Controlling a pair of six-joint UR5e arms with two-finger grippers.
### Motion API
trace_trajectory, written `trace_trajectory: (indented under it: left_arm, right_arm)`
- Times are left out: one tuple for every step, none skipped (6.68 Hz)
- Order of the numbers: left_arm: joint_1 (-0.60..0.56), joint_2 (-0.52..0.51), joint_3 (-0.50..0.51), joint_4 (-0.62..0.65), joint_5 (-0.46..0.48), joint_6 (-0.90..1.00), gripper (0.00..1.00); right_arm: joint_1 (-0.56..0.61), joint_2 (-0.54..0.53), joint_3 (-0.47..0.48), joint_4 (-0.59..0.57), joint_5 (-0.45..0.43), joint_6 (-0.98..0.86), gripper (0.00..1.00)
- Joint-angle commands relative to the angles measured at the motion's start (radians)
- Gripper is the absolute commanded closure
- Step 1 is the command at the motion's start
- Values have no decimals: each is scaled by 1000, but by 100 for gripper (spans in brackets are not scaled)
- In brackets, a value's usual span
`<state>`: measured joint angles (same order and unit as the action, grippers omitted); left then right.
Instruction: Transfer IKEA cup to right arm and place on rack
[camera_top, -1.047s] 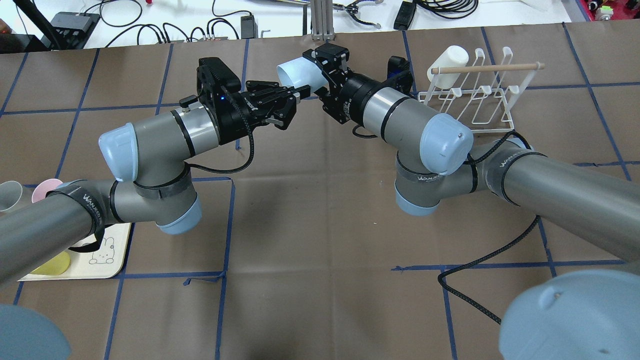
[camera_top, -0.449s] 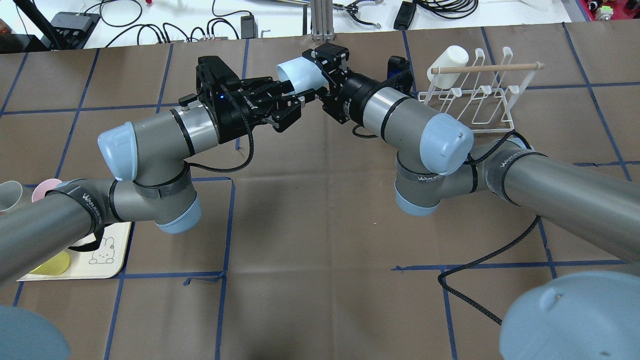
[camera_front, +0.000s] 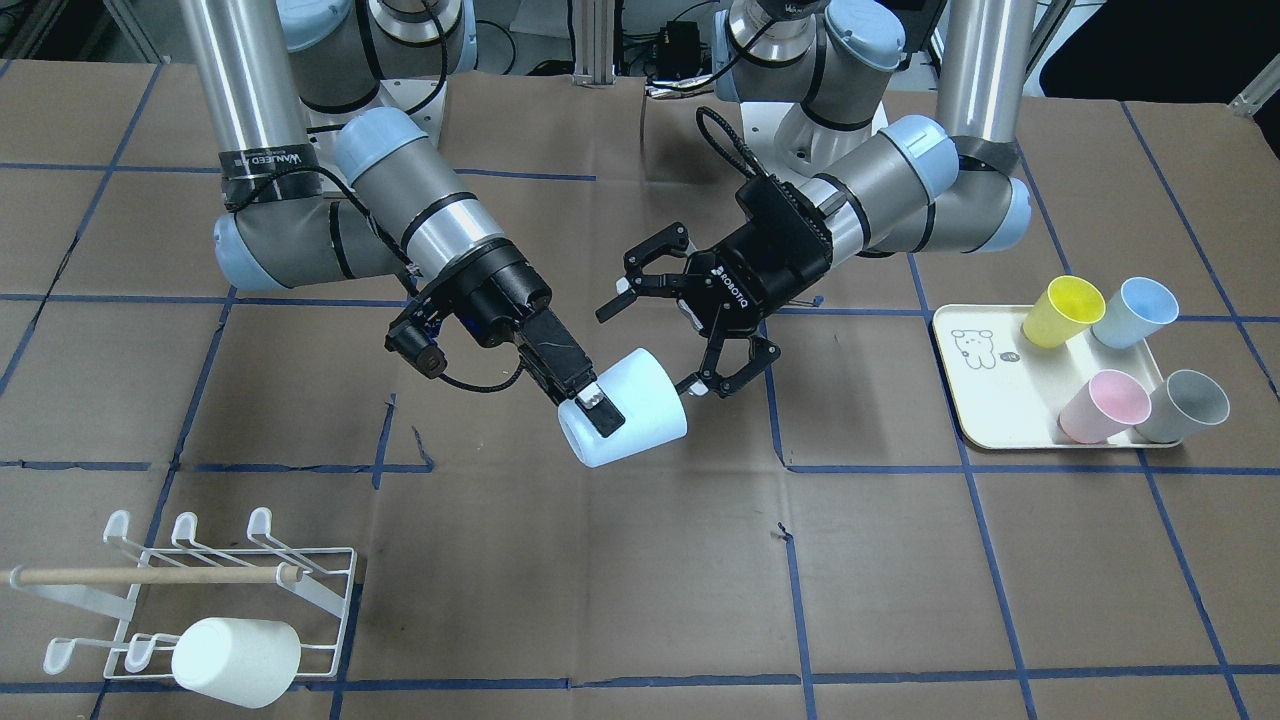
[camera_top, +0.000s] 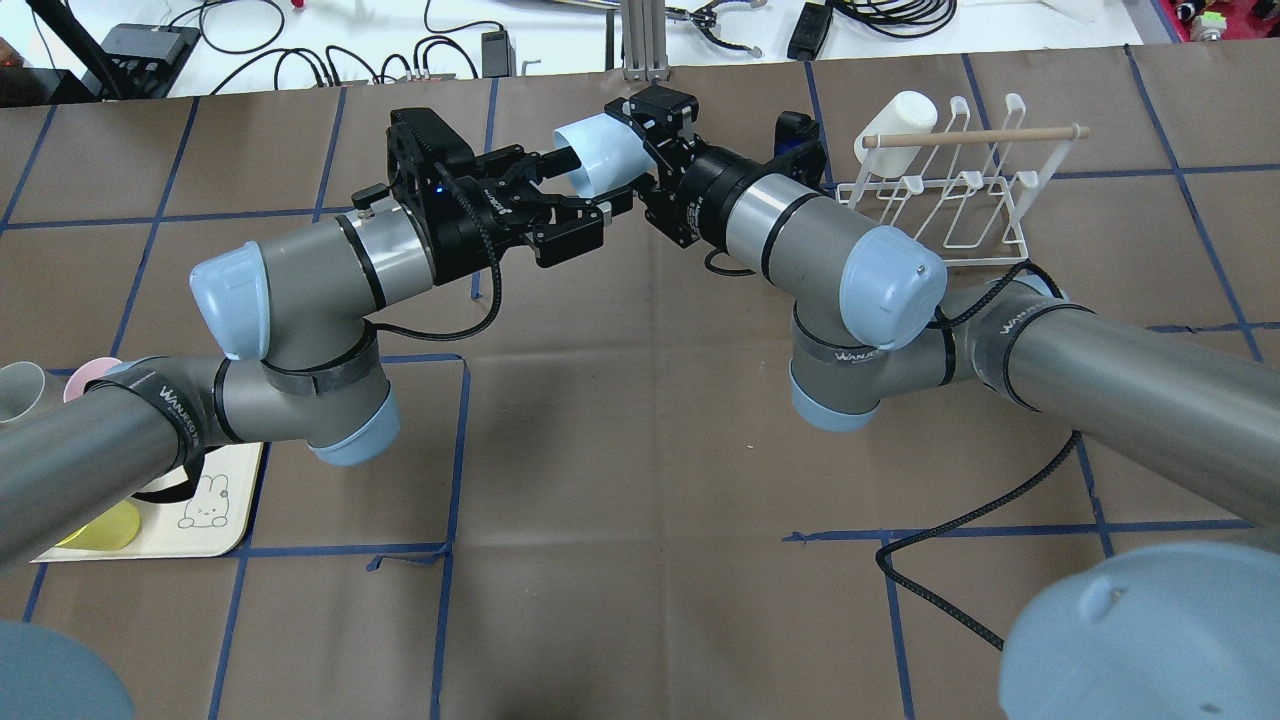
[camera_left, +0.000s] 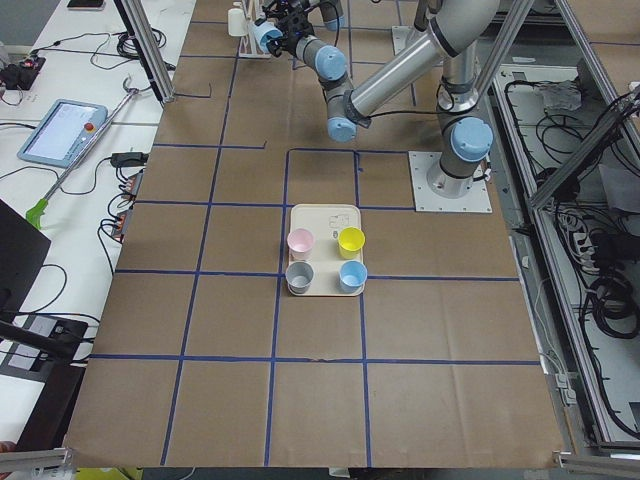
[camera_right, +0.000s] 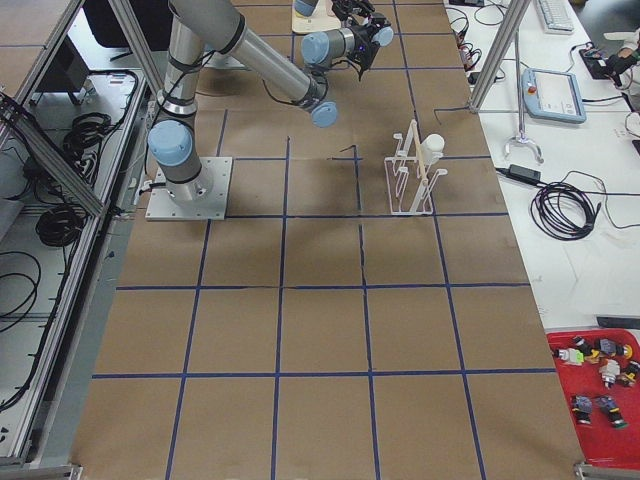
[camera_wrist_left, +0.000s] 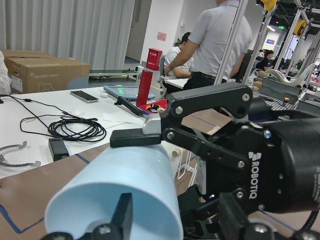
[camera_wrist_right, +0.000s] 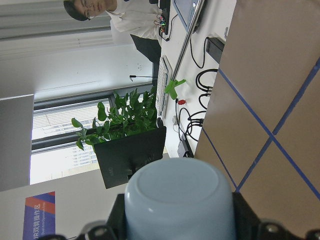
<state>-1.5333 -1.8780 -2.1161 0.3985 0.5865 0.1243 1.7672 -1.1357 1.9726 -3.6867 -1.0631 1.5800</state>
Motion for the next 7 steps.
trace_trajectory:
  left_arm:
    - [74,7,-4,-27,-5,-34,2]
    - [141,8,-4,-62,-19,-35,2]
    - [172,8,-4,-81,-19,-35,2]
    - [220,10,-1,-111,-10,-37,2]
    - [278,7,5,-130,-13,-35,2]
    - [289,8,27,-206,19,-37,2]
    - [280,11,91,-316,150,-37,2]
  right_arm:
    - [-2,-1,-1,1,0,-2,42]
    - [-3,-1,-4,-1,-5,-3,43]
    - [-20,1,-17,-4,-8,-5,45]
    - [-70,-2,-27,-10,-2,-12,52]
    - [-131,-6,-27,-12,0,-147,53]
    - [-174,-9,-29,-12,0,-343,56]
    - [-201,-12,-26,-10,2,-517,62]
